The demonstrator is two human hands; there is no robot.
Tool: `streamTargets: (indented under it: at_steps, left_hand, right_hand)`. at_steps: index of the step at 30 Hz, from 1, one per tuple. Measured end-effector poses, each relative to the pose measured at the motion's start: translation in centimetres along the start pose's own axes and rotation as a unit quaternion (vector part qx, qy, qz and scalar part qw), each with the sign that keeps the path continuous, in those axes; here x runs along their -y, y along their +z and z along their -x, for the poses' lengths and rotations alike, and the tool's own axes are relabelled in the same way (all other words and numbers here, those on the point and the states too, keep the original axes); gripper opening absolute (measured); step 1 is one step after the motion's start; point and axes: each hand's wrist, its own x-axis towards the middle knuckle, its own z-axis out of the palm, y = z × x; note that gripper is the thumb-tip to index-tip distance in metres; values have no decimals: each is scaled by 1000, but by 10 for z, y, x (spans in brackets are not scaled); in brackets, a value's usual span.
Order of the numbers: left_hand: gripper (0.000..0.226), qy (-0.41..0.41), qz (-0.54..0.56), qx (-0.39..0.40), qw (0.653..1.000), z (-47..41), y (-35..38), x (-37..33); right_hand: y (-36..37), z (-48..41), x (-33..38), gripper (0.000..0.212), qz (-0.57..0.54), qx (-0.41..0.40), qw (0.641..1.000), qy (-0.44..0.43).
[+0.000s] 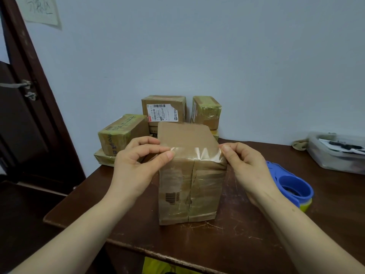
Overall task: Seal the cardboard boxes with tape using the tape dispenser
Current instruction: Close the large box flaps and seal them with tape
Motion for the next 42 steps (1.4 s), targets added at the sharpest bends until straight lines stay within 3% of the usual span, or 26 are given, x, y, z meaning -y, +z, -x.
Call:
streamTargets:
  at_steps: [3,7,10,12,14,16,18,20,22,24,28,31,35,38,42]
  left_hand:
    - [6,-17,-4,-17,1000,0,4,-2]
    - [18,-28,-33,-60,997,0,13,-4]
    - [22,-75,-18,-100,992,1,20,-3]
    - [23,-95,-14,-109,989,1,23,-3]
    - [28,-112,-21,-96,989,-1,25,-4]
    - [20,-126,-37,-41,990,-4,27,-8]
    - [37,-141,-75,10,987,-4,30,-13]
    - [37,-153,-59,17,986,-4,32,-20]
    - [40,-172,-16,13,985,-5,34,-21]
    - [36,-175,-12,3,984,-6,33,-19]
    - [8,-132,-55,-11,990,-7,31,-9]
    - [19,-82,-108,-24,990,-5,29,-2]
    - [39,-84,-107,-32,990,-6,25,2]
    - [61,-106,-108,-19,988,-5,26,-3]
    - [42,-69,-159,38,984,0,27,-5]
  right_hand:
    - [3,0,2,19,8,-22,1000,1]
    - [5,-2,4,30,30,-76,997,4]
    - [9,1,7,12,68,-91,993,-16]
    - [8,1,8,25,70,-99,993,-16]
    - [7,0,10,37,78,-86,993,-12]
    - [12,2,13,34,89,-55,994,-6]
    - [21,5,15,42,83,-15,996,13]
    - [31,7,20,41,64,19,997,29]
    - [38,5,23,53,42,15,998,47]
    - [41,1,22,66,31,-6,997,71]
    - [36,0,20,56,-30,-29,995,89]
    - [27,2,14,55,-119,-43,987,96]
    - [22,6,4,48,-138,-64,984,92]
    - [19,7,7,40,-85,-72,990,86]
    - [30,11,22,76,140,12,990,31]
